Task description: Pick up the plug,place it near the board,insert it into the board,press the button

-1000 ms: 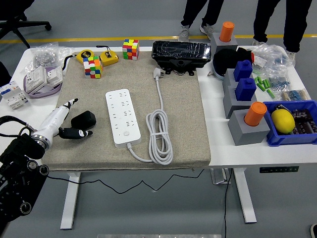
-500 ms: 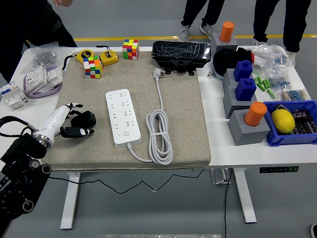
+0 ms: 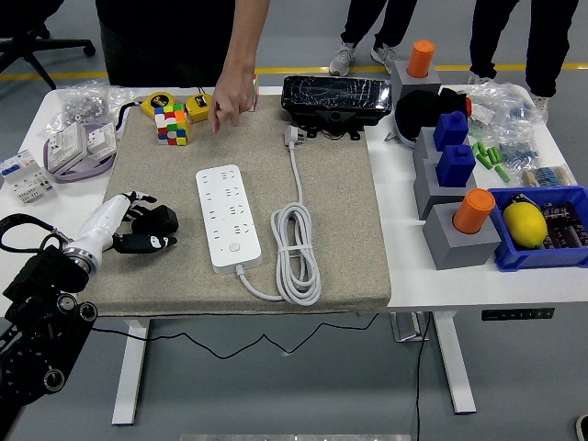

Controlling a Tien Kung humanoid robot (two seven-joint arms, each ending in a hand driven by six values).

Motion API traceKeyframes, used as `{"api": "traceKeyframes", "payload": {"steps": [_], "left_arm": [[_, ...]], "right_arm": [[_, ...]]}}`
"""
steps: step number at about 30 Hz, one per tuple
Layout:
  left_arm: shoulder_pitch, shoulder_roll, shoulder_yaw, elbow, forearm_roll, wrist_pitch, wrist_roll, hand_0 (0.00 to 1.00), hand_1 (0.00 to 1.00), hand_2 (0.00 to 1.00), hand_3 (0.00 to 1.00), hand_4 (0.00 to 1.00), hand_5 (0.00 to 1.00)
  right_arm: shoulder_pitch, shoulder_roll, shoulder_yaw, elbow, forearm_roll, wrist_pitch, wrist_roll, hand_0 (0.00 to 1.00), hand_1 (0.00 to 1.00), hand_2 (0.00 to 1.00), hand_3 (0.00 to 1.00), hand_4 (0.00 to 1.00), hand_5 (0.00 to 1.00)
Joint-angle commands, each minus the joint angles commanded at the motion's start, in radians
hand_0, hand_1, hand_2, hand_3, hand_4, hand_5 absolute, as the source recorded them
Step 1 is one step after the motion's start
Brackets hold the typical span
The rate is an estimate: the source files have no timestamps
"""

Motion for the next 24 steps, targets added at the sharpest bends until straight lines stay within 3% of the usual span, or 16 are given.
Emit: {"api": "traceKeyframes", "payload": {"steps": [1,6,7,12,13,18,19,24], "left_arm": [[0.0,0.0,0.001,0.0,0.002,0.0,0.0,0.479,0.589,0.566,0.56,0.998,0.269],[0.0,-0.001,0.006,0.003,0.029,-0.003,0.004,0.479,0.589,0.566,0.56,0.998,0.269],[0.0,-0.001,0.007,0.004,0.032,-0.003,0.005,0.398,0.489,0.544,0.538,0.998,0.112],[-0.004,-0.002,0.009,0.009,0.073,-0.005,0.006,0.398,0.489,0.544,0.538,0.998,0.112],[-0.005,-0.002,0.01,0.009,0.082,-0.003,0.005,0.383,0.478,0.545,0.541,0.984,0.027],[-0.013,-0.002,0.013,0.019,0.106,0.019,-0.003,0.383,0.478,0.545,0.541,0.984,0.027],[-0.015,-0.002,0.014,0.021,0.109,0.023,-0.004,0.364,0.476,0.535,0.556,0.888,0.002],[-0.02,-0.004,0.016,0.031,0.121,0.051,-0.014,0.364,0.476,0.535,0.556,0.888,0.002]], "right_arm": [[0.0,0.0,0.0,0.0,0.0,0.0,0.0,0.795,0.764,0.764,0.789,0.998,0.998],[0.0,-0.001,-0.003,0.0,0.002,-0.002,0.002,0.795,0.764,0.764,0.789,0.998,0.998],[0.0,-0.002,-0.003,0.0,0.002,-0.003,0.001,0.795,0.763,0.765,0.789,0.998,0.998],[0.002,-0.004,0.003,0.0,0.001,-0.005,0.0,0.795,0.763,0.765,0.789,0.998,0.998],[0.002,-0.004,0.004,0.0,0.002,-0.005,0.0,0.794,0.763,0.765,0.788,0.998,0.998],[0.002,-0.005,0.006,0.0,0.005,-0.006,0.003,0.794,0.763,0.765,0.788,0.998,0.998],[0.002,-0.005,0.006,0.0,0.006,-0.006,0.003,0.794,0.763,0.764,0.788,0.998,0.998],[0.002,-0.004,0.006,0.0,0.007,-0.005,0.004,0.794,0.763,0.764,0.788,0.998,0.998]]}}
